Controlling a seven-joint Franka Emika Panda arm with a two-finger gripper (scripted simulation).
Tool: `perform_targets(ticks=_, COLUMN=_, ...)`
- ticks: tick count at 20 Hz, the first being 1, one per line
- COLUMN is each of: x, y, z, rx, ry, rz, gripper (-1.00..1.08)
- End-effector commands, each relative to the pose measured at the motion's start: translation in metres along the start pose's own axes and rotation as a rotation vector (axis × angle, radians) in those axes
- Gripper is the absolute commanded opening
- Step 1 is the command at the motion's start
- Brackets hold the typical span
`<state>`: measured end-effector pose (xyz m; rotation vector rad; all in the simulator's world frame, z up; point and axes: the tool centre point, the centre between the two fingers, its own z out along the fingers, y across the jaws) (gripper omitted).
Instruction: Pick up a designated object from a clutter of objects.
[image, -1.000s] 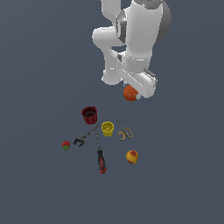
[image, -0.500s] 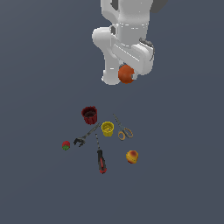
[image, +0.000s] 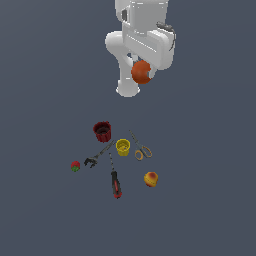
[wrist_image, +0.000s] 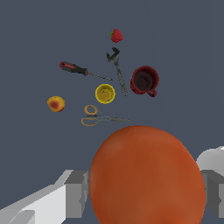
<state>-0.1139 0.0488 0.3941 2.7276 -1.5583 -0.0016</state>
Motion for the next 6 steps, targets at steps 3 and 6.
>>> perform_targets(ticks=3, x=0.001, y=0.0006, z=-0.0044, rx=0.001, ry=0.001, rz=0.0, gripper=-1.0)
perform_targets(ticks=6, x=0.001, y=-0.0004, z=-0.0029, rx=0.001, ry=0.001, rz=0.0, gripper=-1.0)
